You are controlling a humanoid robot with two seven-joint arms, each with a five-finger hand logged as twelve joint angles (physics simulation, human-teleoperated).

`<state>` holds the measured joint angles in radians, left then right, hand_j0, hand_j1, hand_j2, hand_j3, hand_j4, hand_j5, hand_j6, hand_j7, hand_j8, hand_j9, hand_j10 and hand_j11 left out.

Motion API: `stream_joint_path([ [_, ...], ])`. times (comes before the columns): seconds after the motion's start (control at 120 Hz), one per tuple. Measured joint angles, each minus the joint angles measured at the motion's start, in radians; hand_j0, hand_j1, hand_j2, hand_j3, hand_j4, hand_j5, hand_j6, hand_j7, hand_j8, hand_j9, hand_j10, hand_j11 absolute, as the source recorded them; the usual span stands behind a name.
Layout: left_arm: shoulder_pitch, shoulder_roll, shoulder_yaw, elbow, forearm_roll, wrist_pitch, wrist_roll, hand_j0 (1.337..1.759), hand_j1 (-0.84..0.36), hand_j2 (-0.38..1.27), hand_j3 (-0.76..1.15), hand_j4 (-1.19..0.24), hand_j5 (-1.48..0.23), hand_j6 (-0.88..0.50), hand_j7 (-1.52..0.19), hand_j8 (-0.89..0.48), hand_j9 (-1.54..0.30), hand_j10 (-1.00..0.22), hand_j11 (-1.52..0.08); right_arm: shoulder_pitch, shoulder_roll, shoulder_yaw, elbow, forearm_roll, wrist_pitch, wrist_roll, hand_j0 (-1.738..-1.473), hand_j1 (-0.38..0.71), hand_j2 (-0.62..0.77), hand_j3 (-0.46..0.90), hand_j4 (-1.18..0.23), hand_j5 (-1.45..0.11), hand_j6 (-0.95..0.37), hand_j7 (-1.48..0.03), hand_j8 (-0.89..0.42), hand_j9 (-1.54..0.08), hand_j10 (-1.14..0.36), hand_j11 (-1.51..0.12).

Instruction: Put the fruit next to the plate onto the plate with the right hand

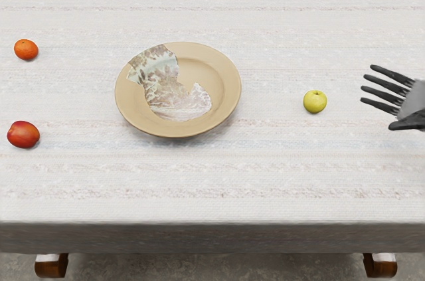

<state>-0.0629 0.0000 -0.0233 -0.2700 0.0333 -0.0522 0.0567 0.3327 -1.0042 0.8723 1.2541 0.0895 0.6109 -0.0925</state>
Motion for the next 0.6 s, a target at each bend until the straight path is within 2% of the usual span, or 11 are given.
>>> stream_joint_path([
  [0.083, 0.0, 0.0, 0.0, 0.0, 0.0, 0.0, 0.0, 1.658, 0.35, 0.0, 0.0, 0.0, 0.0, 0.0, 0.0, 0.0, 0.0, 0.0, 0.0, 0.039, 0.009, -0.025, 0.015, -0.01, 0.0, -0.011, -1.658, -0.32, 0.0, 0.0, -0.02, -0.03, -0.02, -0.03, -0.02, -0.02, -0.03, 0.01],
  [0.133, 0.0, 0.0, 0.0, 0.0, 0.0, 0.0, 0.0, 1.658, 0.35, 0.0, 0.0, 0.0, 0.0, 0.0, 0.0, 0.0, 0.0, 0.0, 0.0, 0.06, 0.0, -0.032, 0.051, -0.041, 0.0, -0.025, -1.658, -0.32, 0.0, 0.0, -0.02, -0.03, -0.02, -0.03, -0.02, -0.03, -0.03, 0.0],
  [0.208, 0.0, 0.0, 0.0, 0.0, 0.0, 0.0, 0.0, 1.658, 0.35, 0.0, 0.0, 0.0, 0.0, 0.0, 0.0, 0.0, 0.0, 0.0, 0.0, 0.137, -0.026, -0.037, 0.155, -0.252, -0.015, -0.047, -1.658, -0.32, 0.0, 0.0, -0.02, -0.03, -0.02, -0.03, -0.02, -0.03, -0.03, -0.01],
  [0.292, 0.0, 0.0, 0.0, 0.0, 0.0, 0.0, 0.0, 1.658, 0.35, 0.0, 0.0, 0.0, 0.0, 0.0, 0.0, 0.0, 0.0, 0.0, 0.0, 0.229, -0.01, -0.044, 0.218, -0.515, -0.109, -0.071, -1.658, -0.32, 0.0, 0.0, -0.02, -0.03, -0.02, -0.03, -0.02, -0.03, -0.02, -0.02],
  [0.325, 0.0, 0.0, 0.0, 0.0, 0.0, 0.0, 0.0, 1.658, 0.35, 0.0, 0.0, 0.0, 0.0, 0.0, 0.0, 0.0, 0.0, 0.0, 0.0, 0.254, 0.019, -0.048, 0.233, -0.619, -0.158, -0.109, -1.658, -0.32, 0.0, 0.0, -0.02, -0.03, -0.02, -0.03, -0.02, -0.03, -0.02, -0.02],
  [0.392, 0.0, 0.0, 0.0, 0.0, 0.0, 0.0, 0.0, 1.658, 0.35, 0.0, 0.0, 0.0, 0.0, 0.0, 0.0, 0.0, 0.0, 0.0, 0.0, 0.292, 0.111, -0.059, 0.25, -0.829, -0.268, -0.245, -1.658, -0.32, 0.0, 0.0, -0.02, -0.03, -0.02, -0.03, -0.02, -0.03, -0.02, -0.02],
  [0.442, 0.0, 0.0, 0.0, 0.0, 0.0, 0.0, 0.0, 1.658, 0.35, 0.0, 0.0, 0.0, 0.0, 0.0, 0.0, 0.0, 0.0, 0.0, 0.0, 0.314, 0.162, -0.087, 0.257, -0.973, -0.366, -0.315, -1.658, -0.32, 0.0, 0.0, -0.02, -0.03, -0.02, -0.03, -0.02, -0.03, -0.03, -0.02],
  [0.517, 0.0, 0.0, 0.0, 0.0, 0.0, 0.0, 0.0, 1.658, 0.35, 0.0, 0.0, 0.0, 0.0, 0.0, 0.0, 0.0, 0.0, 0.0, 0.0, 0.353, 0.205, -0.151, 0.251, -1.098, -0.505, -0.377, -1.658, -0.32, 0.0, 0.0, -0.03, -0.03, -0.03, -0.03, -0.02, -0.03, -0.03, -0.03],
  [0.6, 0.0, 0.0, 0.0, 0.0, 0.0, 0.0, 0.0, 1.658, 0.35, 0.0, 0.0, 0.0, 0.0, 0.0, 0.0, 0.0, 0.0, 0.0, 0.0, 0.376, 0.254, -0.212, 0.222, -1.166, -0.65, -0.41, -1.658, -0.32, 0.0, 0.0, -0.03, -0.03, -0.03, -0.03, -0.03, -0.03, -0.03, -0.03],
])
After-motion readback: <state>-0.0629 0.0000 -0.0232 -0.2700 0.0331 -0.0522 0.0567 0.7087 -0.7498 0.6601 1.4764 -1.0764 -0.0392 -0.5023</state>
